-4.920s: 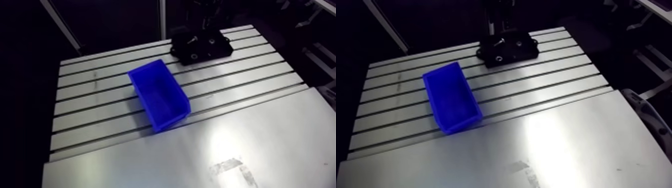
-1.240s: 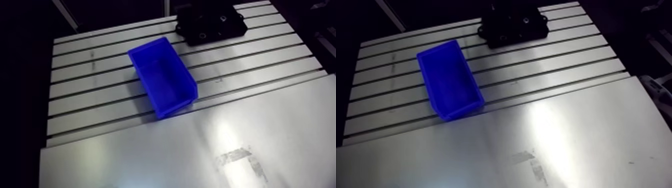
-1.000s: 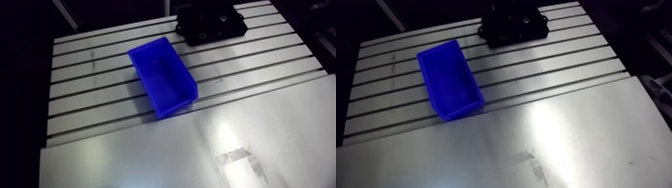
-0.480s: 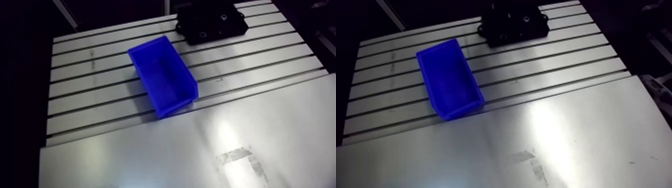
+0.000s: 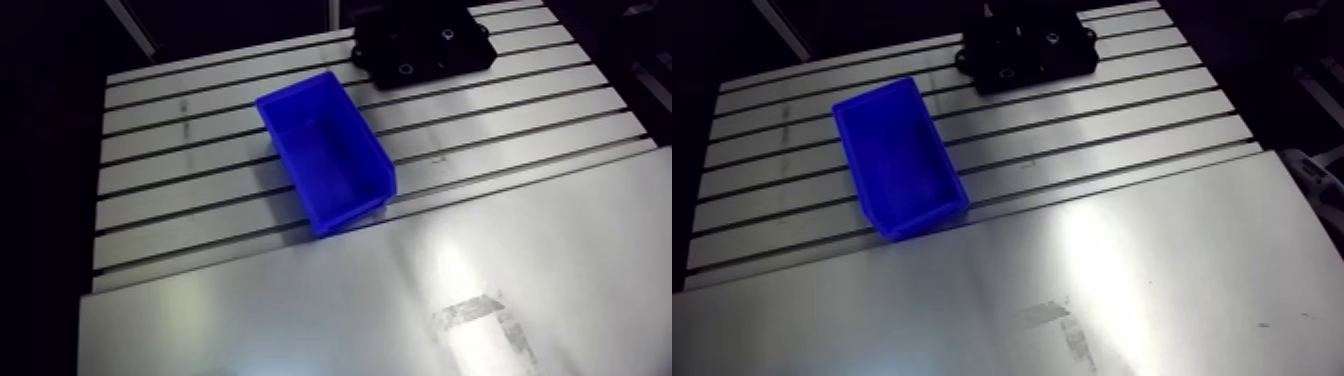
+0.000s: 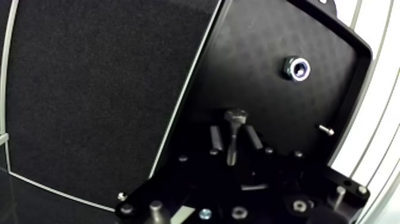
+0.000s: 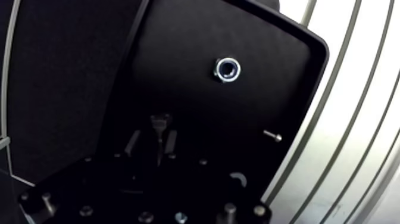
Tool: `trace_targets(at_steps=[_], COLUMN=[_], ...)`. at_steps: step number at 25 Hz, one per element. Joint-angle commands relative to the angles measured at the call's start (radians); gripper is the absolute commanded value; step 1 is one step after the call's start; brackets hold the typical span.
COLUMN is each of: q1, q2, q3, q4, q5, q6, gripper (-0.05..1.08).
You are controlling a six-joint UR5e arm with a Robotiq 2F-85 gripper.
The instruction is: Pick up the M10 bolt from the tray and put it into the blue bin.
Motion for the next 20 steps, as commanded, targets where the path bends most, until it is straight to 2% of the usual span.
trace_targets(at_steps=[1, 20], q1=[0.001, 0.001], q2=[0.0, 0.006], q3=[0.003, 0.0], q4=[-0.001, -0.001], q5=[0.0, -0.002], q6=[0.0, 0.0], gripper=[0.67, 0.76])
